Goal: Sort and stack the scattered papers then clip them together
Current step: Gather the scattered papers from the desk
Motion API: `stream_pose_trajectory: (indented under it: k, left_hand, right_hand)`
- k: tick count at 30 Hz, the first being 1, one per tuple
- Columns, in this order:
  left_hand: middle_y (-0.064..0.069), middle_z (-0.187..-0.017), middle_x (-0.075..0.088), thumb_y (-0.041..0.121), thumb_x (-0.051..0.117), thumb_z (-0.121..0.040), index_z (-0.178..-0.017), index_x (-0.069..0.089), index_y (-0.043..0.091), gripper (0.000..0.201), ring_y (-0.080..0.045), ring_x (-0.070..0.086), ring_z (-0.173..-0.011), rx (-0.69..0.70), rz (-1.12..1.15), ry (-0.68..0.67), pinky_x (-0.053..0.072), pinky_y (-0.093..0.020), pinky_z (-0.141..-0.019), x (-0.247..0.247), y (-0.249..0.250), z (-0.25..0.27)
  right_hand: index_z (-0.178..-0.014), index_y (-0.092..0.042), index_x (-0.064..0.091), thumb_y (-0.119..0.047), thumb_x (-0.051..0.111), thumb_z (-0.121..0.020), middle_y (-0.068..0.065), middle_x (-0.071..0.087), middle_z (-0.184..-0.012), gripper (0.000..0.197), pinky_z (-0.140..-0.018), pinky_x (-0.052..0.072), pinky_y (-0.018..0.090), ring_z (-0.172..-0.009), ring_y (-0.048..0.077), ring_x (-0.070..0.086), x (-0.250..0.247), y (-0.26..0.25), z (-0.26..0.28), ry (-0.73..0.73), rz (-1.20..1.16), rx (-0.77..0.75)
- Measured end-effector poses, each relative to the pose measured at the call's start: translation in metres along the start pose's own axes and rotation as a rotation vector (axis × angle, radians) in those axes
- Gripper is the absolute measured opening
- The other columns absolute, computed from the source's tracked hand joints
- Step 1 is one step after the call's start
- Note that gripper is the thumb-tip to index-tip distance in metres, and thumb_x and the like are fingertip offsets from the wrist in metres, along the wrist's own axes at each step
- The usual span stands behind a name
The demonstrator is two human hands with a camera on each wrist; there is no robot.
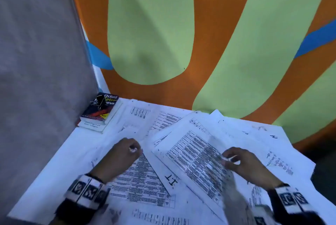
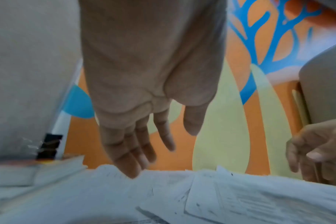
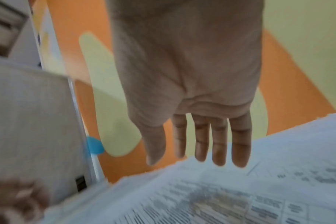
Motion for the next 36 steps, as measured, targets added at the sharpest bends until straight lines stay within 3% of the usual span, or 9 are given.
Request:
stream_pose_trajectory:
  k: [5,13,17,21,29,30,31,32,36]
  left_hand:
    - [-0.009,-0.121,0.05,0.036,0.058,-0.091,-0.113,0.056,0.018,0.029,-0.024,0.057,-0.11,-0.065,-0.144,0.088,0.049,-0.043,-0.093,0.022,0.0,-0.085]
    - [-0.011,-0.135,0.046,0.051,0.056,-0.085,-0.133,0.04,0.017,0.06,-0.032,0.045,-0.124,-0.095,-0.502,-0.001,0.043,-0.045,-0.099,0.061,0.005,-0.147]
    - [-0.01,-0.13,0.055,0.051,0.062,-0.082,-0.133,0.038,0.013,0.069,-0.03,0.055,-0.117,-0.087,-0.42,-0.12,0.047,-0.04,-0.094,0.073,0.009,-0.166]
    - [-0.012,-0.121,0.063,0.034,0.064,-0.087,-0.12,0.053,0.006,0.045,-0.029,0.061,-0.106,-0.067,-0.349,-0.172,0.049,-0.033,-0.086,0.076,0.014,-0.171]
    - [-0.013,-0.11,0.068,0.024,0.054,-0.096,-0.115,0.063,0.004,0.028,-0.024,0.062,-0.097,0.141,-0.044,0.013,0.044,-0.029,-0.078,0.006,0.05,-0.152]
    - [0.01,-0.093,0.053,0.022,0.05,-0.098,-0.104,0.066,0.004,0.025,-0.02,0.06,-0.085,0.145,-0.035,0.068,0.041,-0.026,-0.07,-0.005,0.052,-0.144]
    - [-0.03,-0.105,0.051,0.022,0.048,-0.1,-0.091,0.065,0.003,0.027,-0.018,0.056,-0.076,0.15,-0.046,0.111,0.037,-0.024,-0.062,-0.014,0.052,-0.137]
    - [-0.013,-0.076,0.065,0.022,0.046,-0.1,-0.084,0.064,0.005,0.029,-0.019,0.056,-0.074,0.152,-0.064,0.136,0.037,-0.025,-0.06,-0.022,0.05,-0.128]
    - [-0.01,-0.108,0.069,0.023,0.049,-0.099,-0.113,0.067,0.001,0.032,-0.02,0.061,-0.098,0.21,0.014,0.307,0.045,-0.029,-0.082,-0.05,0.045,-0.101]
  right_hand:
    - [-0.127,-0.021,0.053,-0.048,0.079,-0.069,0.006,0.049,-0.123,0.069,-0.093,0.049,0.029,-0.115,0.021,0.054,0.036,0.006,-0.066,-0.002,0.278,0.163]
    - [-0.133,-0.024,0.027,-0.074,0.071,-0.045,0.008,0.04,-0.131,0.11,-0.096,0.042,0.049,-0.123,0.03,0.041,0.059,0.025,-0.093,-0.003,0.629,0.359]
    - [-0.129,-0.02,0.035,-0.044,0.068,-0.071,0.005,0.053,-0.125,0.071,-0.1,0.041,0.047,-0.12,0.028,0.051,0.056,0.026,-0.09,0.017,0.498,0.352]
    - [-0.078,-0.027,0.053,-0.02,0.062,-0.078,-0.001,0.064,-0.08,0.011,-0.075,0.053,0.035,-0.082,0.024,0.065,0.031,0.026,-0.076,0.183,0.261,0.242]
    - [-0.062,-0.009,0.06,-0.016,0.078,-0.077,0.008,0.058,-0.059,0.024,-0.055,0.036,0.031,-0.054,0.018,0.047,-0.098,0.045,-0.029,0.477,-0.1,0.163]
    - [-0.063,-0.007,0.061,-0.016,0.077,-0.078,0.011,0.057,-0.06,0.024,-0.057,0.037,0.032,-0.056,0.018,0.047,-0.109,0.047,-0.026,0.487,-0.163,0.165]
    - [-0.063,-0.006,0.061,-0.016,0.075,-0.08,0.013,0.056,-0.06,0.024,-0.058,0.037,0.032,-0.058,0.018,0.047,-0.117,0.049,-0.024,0.494,-0.21,0.172]
    - [-0.064,-0.006,0.062,-0.016,0.074,-0.081,0.015,0.055,-0.059,0.024,-0.058,0.037,0.033,-0.059,0.019,0.047,-0.121,0.048,-0.023,0.496,-0.239,0.179]
    - [-0.062,0.0,0.057,-0.015,0.073,-0.083,0.017,0.056,-0.058,0.03,-0.056,0.036,0.03,-0.057,0.019,0.048,-0.122,0.034,-0.022,0.531,-0.298,0.153]
Point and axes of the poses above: each hand's wrist, its own z-axis away from the middle knuckle, its own x-axis out of the palm, y = z × x, the point moved 5 cm from there along -z, towards the middle knuckle
